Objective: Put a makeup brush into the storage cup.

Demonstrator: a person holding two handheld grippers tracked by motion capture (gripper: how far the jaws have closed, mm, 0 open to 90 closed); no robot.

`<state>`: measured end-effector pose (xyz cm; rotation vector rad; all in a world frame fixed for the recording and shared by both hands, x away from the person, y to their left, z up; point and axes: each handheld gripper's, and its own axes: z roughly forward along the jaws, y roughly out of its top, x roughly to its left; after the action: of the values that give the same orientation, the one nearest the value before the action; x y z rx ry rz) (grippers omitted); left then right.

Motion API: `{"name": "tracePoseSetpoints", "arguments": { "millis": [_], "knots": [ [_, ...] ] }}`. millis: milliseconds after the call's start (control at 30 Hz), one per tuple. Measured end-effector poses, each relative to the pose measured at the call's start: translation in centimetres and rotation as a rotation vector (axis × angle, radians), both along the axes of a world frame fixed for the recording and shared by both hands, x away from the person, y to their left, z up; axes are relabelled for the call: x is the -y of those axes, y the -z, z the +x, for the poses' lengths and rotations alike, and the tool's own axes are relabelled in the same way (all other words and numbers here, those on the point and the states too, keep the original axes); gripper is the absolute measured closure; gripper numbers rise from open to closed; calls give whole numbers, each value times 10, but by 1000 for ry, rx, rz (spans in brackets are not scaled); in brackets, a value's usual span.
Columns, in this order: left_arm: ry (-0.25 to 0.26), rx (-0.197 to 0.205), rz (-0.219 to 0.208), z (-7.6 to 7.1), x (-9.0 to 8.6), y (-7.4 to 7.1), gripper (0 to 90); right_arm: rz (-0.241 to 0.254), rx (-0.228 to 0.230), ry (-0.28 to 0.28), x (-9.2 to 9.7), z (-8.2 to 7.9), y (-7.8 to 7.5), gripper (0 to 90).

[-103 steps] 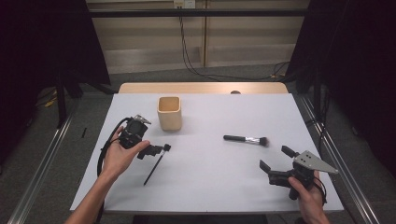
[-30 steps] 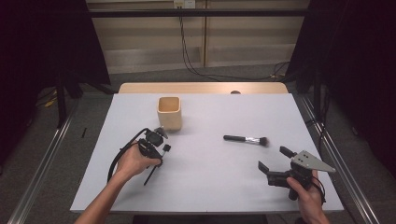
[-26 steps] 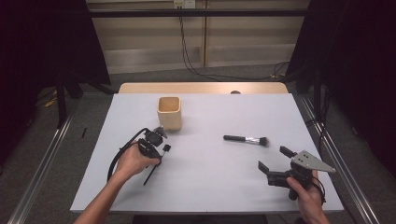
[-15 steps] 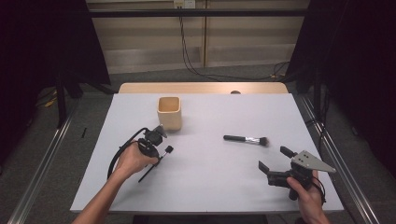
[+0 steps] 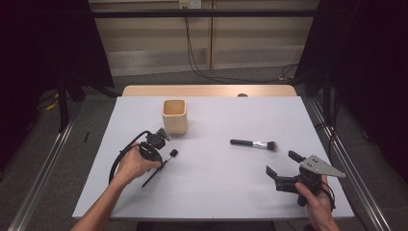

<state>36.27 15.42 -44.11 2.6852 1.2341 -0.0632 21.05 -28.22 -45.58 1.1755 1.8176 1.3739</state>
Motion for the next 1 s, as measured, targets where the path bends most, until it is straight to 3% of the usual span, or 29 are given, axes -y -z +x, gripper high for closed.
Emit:
{"name": "tracePoseSetpoints", "arguments": {
  "millis": [100,300,600,833,1000],
  "knots": [
    [-18,7,-43,1,-6,-6,859,3,1,3,0,0,0,0],
    [-35,68,-88,-2,-16,-16,859,7,-4,6,-1,0,0,0],
    [-51,130,-145,-10,-23,-23,859,4,-4,4,0,0,0,0],
    [-62,210,-224,-21,-30,-29,859,8,-1,3,-1,0,0,0],
    [-61,235,-277,-23,-37,-31,858,9,-2,6,-1,1,0,0]
  ]
}}
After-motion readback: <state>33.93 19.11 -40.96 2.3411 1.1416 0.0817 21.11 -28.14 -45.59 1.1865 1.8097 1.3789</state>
